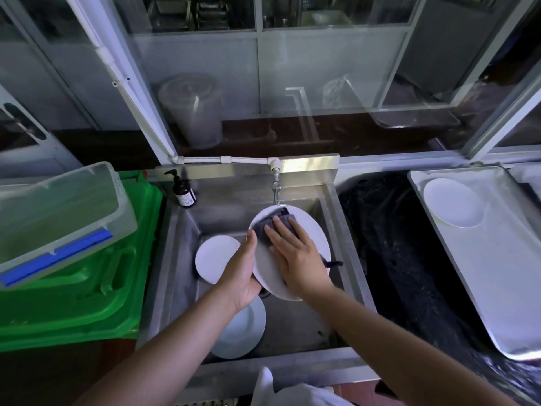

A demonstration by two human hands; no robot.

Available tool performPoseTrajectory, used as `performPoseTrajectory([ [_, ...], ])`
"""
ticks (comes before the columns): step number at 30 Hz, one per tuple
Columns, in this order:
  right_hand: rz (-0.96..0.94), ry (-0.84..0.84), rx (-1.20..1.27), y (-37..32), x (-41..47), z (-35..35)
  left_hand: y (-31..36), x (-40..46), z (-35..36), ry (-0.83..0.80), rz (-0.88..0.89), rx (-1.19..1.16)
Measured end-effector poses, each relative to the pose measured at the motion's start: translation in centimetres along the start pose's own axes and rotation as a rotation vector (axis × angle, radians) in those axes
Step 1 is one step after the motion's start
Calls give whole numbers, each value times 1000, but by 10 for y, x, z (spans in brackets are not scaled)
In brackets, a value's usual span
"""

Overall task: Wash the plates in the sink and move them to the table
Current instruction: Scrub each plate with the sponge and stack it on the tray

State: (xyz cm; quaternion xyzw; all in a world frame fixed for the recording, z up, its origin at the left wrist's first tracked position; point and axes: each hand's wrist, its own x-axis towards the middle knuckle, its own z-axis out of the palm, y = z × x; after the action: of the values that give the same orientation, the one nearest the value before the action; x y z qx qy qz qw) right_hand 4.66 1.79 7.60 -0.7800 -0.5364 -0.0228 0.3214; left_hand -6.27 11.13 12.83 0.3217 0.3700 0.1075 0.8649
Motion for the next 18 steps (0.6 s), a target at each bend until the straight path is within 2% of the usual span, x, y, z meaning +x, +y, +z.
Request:
performPoseTrajectory([
  [5,192,-16,-83,29,25,-10,6,1,-5,64,-21,-28],
  [8,216,-29,-118,30,1,-7,3,1,-12,89,-28,-1],
  [11,153,34,-84,17,-30,-1,-3,-1,-15,83,-40,16],
  [14,-23,29,-42,-5,-48,11,-4,0,-14,51,-56,17],
  [16,-119,17,-24,-9,-39,16,-5,-1,-13,29,-43,5],
  [18,-135,39,-9,-1,-18,18,-4,-3,-13,20,0,-6],
])
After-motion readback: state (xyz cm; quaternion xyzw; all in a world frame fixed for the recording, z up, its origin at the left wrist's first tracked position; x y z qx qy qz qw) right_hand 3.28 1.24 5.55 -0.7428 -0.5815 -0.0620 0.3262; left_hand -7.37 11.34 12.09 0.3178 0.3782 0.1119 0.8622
